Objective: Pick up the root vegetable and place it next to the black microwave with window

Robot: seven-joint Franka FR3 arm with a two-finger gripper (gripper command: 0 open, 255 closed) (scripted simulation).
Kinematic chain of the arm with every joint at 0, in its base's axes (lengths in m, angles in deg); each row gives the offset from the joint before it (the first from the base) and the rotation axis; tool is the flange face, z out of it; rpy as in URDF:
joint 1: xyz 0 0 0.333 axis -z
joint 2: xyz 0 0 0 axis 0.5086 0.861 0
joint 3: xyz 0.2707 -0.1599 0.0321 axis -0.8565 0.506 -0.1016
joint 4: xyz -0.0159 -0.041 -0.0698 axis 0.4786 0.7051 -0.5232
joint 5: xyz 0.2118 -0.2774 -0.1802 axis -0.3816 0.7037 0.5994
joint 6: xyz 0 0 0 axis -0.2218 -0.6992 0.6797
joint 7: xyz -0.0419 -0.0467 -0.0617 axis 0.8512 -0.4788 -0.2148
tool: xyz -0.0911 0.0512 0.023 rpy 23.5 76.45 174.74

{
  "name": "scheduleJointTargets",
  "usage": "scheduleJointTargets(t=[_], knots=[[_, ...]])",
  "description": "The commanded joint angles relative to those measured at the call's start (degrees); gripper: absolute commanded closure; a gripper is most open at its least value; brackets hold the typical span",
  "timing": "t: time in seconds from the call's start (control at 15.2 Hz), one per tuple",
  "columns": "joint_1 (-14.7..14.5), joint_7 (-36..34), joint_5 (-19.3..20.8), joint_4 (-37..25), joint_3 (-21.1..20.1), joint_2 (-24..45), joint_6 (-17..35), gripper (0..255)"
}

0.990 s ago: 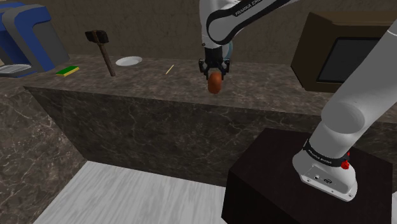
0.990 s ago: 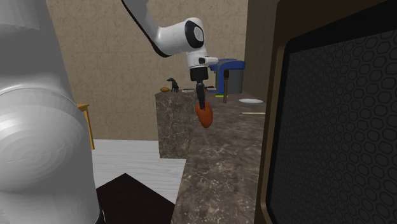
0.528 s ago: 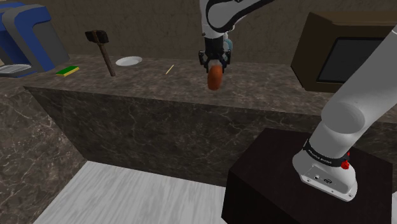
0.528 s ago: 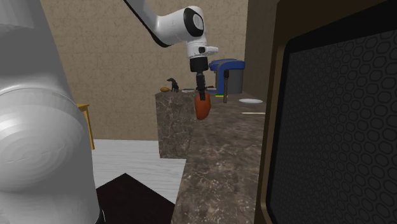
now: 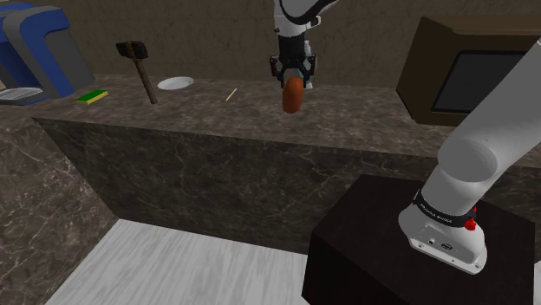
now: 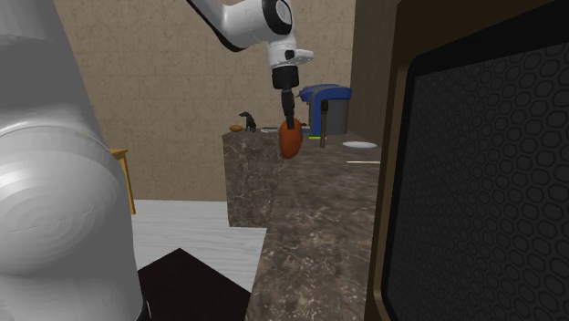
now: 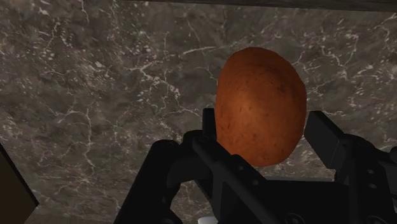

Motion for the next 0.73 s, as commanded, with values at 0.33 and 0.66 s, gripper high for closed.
scheduleJointTargets(t=[0.33,0.66], knots=[[0.0,0.9,-0.4,-4.9,0.2,-0.7,-5.5,255],[0.1,1.3,-0.4,-8.8,0.2,-0.7,-9.4,255]])
